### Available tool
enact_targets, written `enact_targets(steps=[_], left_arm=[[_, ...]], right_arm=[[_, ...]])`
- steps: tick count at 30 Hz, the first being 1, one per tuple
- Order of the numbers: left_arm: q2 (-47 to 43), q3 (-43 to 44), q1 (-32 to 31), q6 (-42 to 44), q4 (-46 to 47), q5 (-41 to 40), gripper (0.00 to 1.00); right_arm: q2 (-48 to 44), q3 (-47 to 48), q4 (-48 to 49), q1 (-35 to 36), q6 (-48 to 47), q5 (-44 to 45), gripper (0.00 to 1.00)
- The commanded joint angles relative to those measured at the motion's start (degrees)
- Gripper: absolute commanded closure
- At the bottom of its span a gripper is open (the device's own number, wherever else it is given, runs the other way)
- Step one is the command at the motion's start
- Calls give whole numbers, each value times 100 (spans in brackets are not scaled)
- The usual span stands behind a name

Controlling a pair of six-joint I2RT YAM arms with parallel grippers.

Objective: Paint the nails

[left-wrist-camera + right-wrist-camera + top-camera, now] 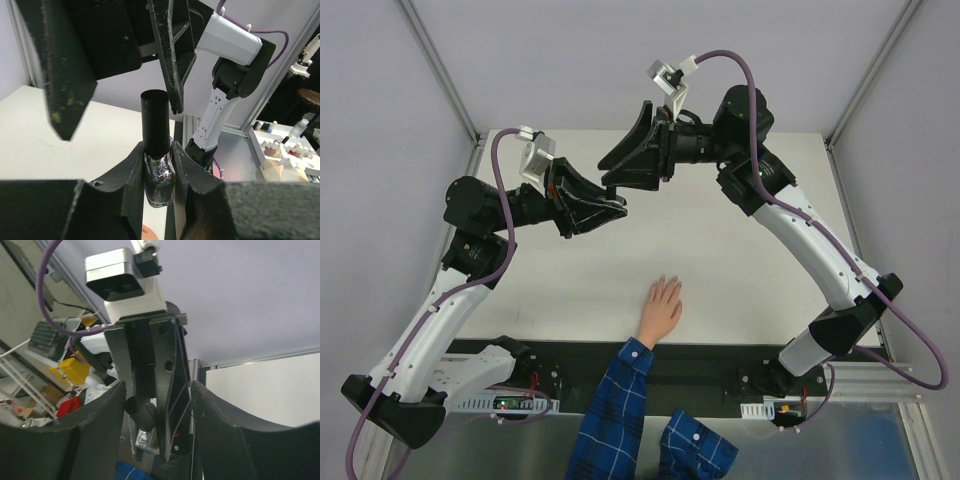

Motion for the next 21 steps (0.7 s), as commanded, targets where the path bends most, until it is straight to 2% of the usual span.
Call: enact_targets(steps=[1,4,11,13,14,16,17,19,21], left_arm=[[-62,41,62,-221,425,204,100],[-36,77,80,-213,408,195,100],[60,138,124,-213,399,222,100],[78,156,132,-195,399,222,100],[87,173,141,-178,373,196,100],[87,226,167,24,129,108,100],[78,261,168,138,-4,-128,100],[35,314,176,594,-425,-453,100],[26,366,176,1164,-795,-1223,100]], right_arm=[[16,7,926,80,542,-461,48],[25,-63,917,107,534,-514,53],[-134,-205,338,133,59,-488,51],[-142,-152,162,142,-64,-418,65],[-151,-143,100,142,-99,-357,79],[-186,-116,-153,151,-300,-216,90],[-265,-125,-312,159,-432,89,99],[-405,-151,-1056,186,-1061,590,99],[-651,-178,-1611,378,-1590,2011,99]])
